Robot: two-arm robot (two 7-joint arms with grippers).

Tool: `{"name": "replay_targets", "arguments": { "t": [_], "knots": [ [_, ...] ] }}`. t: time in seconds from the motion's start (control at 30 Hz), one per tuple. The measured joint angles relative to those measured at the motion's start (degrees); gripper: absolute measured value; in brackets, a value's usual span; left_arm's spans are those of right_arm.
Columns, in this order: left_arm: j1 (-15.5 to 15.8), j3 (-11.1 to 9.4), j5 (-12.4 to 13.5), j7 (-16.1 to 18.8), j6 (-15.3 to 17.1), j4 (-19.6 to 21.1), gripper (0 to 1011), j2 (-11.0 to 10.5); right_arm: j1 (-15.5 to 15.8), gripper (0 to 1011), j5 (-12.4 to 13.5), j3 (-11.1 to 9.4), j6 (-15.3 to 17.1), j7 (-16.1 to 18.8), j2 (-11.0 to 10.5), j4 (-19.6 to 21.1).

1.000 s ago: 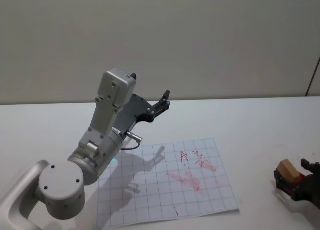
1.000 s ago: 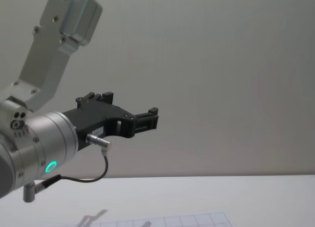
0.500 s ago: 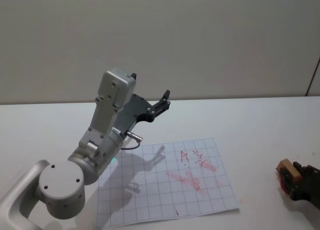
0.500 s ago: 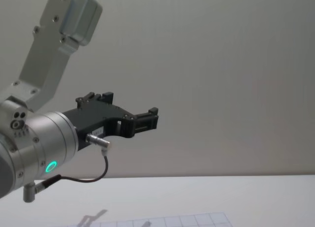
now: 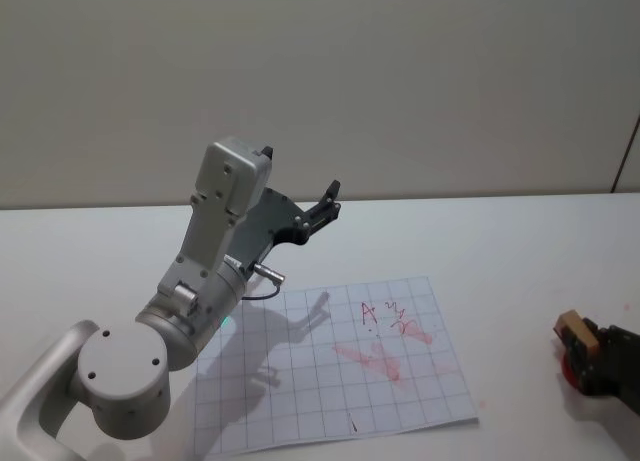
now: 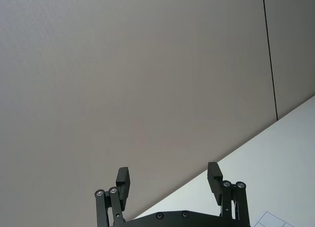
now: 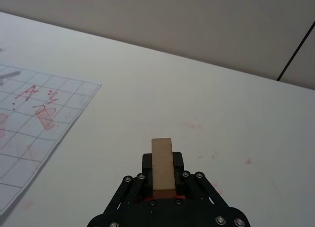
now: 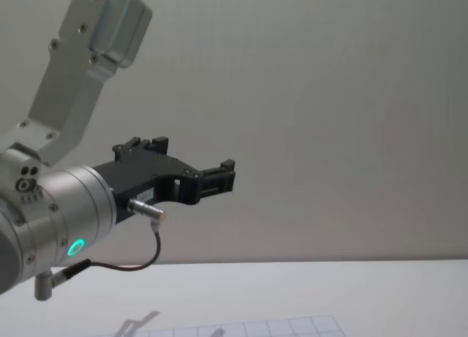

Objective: Use the one hand to pick up the stamp and affix it onto the A4 paper.

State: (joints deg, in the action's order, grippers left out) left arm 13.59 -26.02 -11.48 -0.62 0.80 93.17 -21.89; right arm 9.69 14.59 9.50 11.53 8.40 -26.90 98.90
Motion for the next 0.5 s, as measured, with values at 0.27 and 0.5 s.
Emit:
{"name": "replay_targets", "arguments": {
  "t": [0.27, 0.5],
  "knots": [
    [0.00, 0.00, 0.00, 0.00, 0.00, 0.00, 1001, 0.00, -0.85, 219, 0.33, -0.05, -2.68, 1.63, 0.40, 1.11],
    [0.00, 0.00, 0.00, 0.00, 0.00, 0.00, 1001, 0.00, -2.07, 219, 1.32, 0.50, -5.05, 5.03, 1.39, 2.19]
  ]
}}
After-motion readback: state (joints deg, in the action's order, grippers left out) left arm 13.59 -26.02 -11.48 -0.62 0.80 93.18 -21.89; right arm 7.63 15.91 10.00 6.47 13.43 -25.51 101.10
